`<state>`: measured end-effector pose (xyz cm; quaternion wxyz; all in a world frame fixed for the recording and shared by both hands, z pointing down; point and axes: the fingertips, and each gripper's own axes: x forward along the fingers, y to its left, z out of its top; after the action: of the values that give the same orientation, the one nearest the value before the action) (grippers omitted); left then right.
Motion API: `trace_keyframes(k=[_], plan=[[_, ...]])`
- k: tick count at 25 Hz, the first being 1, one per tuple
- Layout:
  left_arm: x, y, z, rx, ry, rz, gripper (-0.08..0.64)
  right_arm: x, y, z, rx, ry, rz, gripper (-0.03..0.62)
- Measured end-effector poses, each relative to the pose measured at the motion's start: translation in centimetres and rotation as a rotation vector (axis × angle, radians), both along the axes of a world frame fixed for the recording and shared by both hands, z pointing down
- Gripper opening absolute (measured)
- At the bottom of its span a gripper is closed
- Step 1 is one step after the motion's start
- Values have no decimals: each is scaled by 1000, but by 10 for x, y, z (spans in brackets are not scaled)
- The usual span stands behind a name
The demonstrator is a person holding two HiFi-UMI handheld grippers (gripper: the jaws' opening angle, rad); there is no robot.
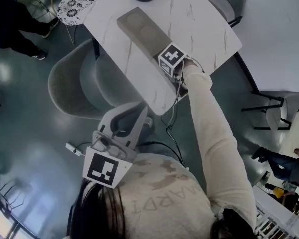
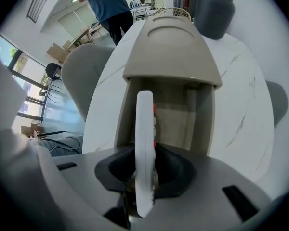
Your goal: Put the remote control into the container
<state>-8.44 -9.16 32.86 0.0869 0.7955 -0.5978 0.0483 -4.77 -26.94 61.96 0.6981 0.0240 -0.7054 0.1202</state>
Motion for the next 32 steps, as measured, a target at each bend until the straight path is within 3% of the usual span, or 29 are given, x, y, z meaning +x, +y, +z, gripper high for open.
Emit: trace_keyframes(k=[11, 22, 32], plan=[[2, -1, 2, -7, -8, 2, 14, 0, -2, 5, 19, -76, 6, 97], [11, -5, 1, -5, -18, 13, 14, -2, 0, -1, 18, -230, 10, 103], [16, -9, 0, -4, -23, 22, 14, 0, -1, -10, -5, -279, 14, 109]])
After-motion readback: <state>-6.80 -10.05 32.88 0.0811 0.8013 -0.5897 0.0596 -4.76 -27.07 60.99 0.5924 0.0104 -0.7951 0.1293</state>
